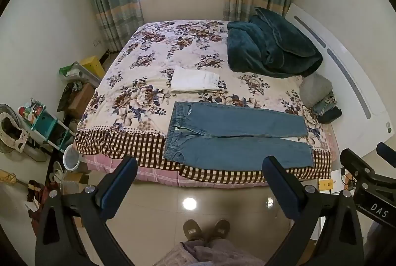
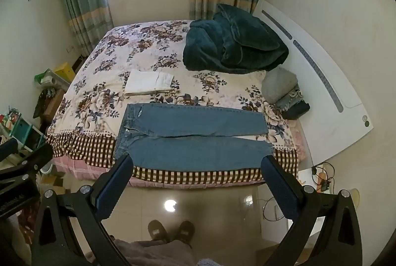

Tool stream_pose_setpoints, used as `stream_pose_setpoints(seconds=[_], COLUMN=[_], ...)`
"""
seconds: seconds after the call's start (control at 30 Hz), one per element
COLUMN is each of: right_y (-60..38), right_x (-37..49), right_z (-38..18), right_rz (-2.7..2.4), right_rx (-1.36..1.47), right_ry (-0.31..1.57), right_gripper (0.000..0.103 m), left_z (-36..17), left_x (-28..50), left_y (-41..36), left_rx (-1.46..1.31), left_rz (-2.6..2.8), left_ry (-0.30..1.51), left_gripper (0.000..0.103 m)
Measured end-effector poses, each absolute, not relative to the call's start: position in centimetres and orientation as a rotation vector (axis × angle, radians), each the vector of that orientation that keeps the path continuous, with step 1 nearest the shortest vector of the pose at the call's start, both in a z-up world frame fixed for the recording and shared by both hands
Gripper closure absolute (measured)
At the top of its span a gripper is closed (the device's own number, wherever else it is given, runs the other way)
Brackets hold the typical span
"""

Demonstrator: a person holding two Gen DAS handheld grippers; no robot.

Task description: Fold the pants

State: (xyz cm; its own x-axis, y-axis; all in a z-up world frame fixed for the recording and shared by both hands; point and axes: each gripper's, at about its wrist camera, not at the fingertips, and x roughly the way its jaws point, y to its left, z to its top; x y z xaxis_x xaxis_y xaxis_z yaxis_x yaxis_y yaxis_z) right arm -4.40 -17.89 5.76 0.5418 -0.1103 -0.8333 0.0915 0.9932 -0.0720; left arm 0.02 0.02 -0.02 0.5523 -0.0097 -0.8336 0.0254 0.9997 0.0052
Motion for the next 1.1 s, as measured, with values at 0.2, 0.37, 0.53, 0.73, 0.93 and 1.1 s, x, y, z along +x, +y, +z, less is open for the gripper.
stream_pose_setpoints(seconds=[0.2,0.37,0.53,0.73,0.93,1.1], right_y=[-17.6,-17.2,-17.3,-17.0,-16.7,-16.6], right_x=[-4.5,-5.0,-4.9,-5.0,-5.7,-5.5], right_z=[5.8,5.5,5.6,5.5,6.3,6.7], right_rz=[-0.116,-0.116,-0.116,-0.107,-0.100,-0.094], right_rx=[-0.019,-0.023,-0.021,-0.024,-0.028,-0.029], right_ry=[0.998,1.000,1.001,1.005,1.002,1.003], right_gripper=[0.000,0.000,0.000,0.000,0.000,0.000], left_z=[-0.1,-0.2,0.5,0.1,0.1,0.0], left_x=[0.1,0.0,-0.2,-0.9,-1.0,-1.0], left_y=[0.0,-0.1,-0.6,-0.7,-0.7,-0.8], left_rx=[0.019,0.023,0.033,0.035,0.039,0.035], left_rz=[-0.025,-0.030,-0.034,-0.028,-0.022,-0.021], left_ry=[0.986,0.984,0.982,0.973,0.969,0.968], left_gripper=[0.000,0.000,0.000,0.000,0.000,0.000])
